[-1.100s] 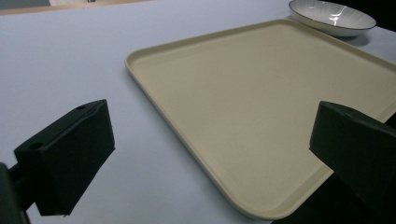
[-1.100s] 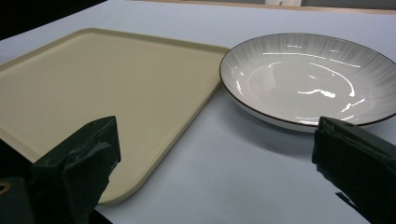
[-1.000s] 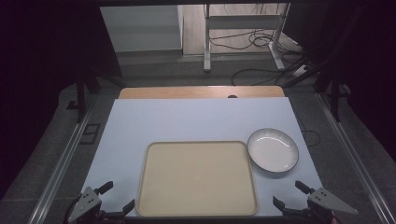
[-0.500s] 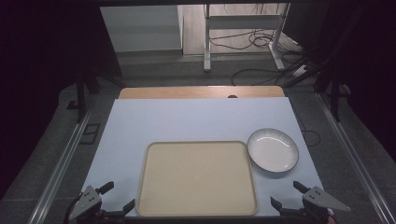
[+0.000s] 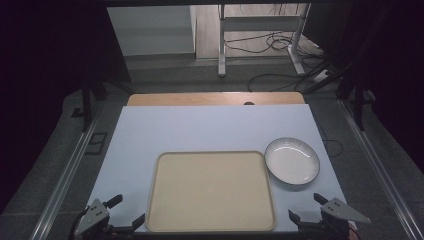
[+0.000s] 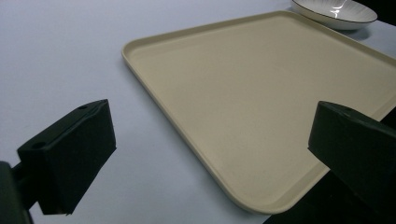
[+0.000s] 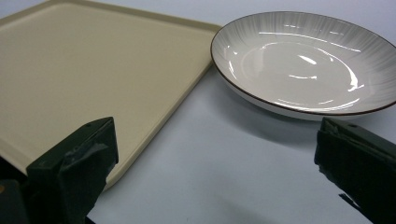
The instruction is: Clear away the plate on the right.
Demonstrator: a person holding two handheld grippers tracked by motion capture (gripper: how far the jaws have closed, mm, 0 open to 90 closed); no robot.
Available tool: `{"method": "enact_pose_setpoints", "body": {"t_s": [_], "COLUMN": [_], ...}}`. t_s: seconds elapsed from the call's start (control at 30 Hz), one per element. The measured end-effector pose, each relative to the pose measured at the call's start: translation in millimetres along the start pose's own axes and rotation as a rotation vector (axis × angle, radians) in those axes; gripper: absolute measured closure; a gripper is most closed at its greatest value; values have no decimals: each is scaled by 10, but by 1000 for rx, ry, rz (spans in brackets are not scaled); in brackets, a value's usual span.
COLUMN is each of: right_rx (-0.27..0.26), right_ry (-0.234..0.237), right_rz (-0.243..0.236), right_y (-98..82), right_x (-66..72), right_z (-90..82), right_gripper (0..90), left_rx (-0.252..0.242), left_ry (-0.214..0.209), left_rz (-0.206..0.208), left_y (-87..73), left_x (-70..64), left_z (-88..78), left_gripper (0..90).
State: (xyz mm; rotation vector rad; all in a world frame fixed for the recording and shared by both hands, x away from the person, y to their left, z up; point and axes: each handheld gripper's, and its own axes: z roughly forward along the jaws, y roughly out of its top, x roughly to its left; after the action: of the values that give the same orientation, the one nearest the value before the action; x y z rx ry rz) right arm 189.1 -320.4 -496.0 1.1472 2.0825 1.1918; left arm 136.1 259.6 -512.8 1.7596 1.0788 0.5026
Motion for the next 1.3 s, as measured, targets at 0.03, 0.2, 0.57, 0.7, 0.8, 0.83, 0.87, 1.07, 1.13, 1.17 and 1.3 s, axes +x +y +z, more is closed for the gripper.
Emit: {"method": "enact_pose_setpoints", "body": {"t_s": [0.03,0.2,0.57,0.7,0.8,0.83,0.87,1.07,1.13,1.17,1.3], "right_rx": [-1,-7,11,25,21,22,24,59,78,83,113], "right_ry": [-8,-30,-58,-68,-68,-70,-73,-98,-106,-112,-139], "right_rz": [5,25,33,32,31,28,25,-21,-37,-43,-77], "right_y": [2,26,68,70,81,85,88,117,125,128,157], "right_x": [4,12,-26,-47,-54,-55,-53,-60,-61,-60,-46], "right_z": [11,43,107,141,157,163,167,213,232,240,259], "right_gripper": [0,0,0,3,13,14,20,51,59,65,103], "left_rx": [0,2,4,5,6,6,6,8,8,9,10], "left_ry": [-1,-2,-4,-4,-4,-4,-5,-5,-5,-6,-7], "left_rz": [0,-1,-4,-5,-6,-6,-5,-8,-8,-8,-9], "left_y": [0,1,1,1,2,2,2,3,3,4,4], "left_x": [1,0,3,5,6,5,5,8,9,9,11], "left_z": [0,2,5,5,7,8,8,11,12,13,14], "left_gripper": [5,5,5,4,4,4,4,4,4,4,4]}}
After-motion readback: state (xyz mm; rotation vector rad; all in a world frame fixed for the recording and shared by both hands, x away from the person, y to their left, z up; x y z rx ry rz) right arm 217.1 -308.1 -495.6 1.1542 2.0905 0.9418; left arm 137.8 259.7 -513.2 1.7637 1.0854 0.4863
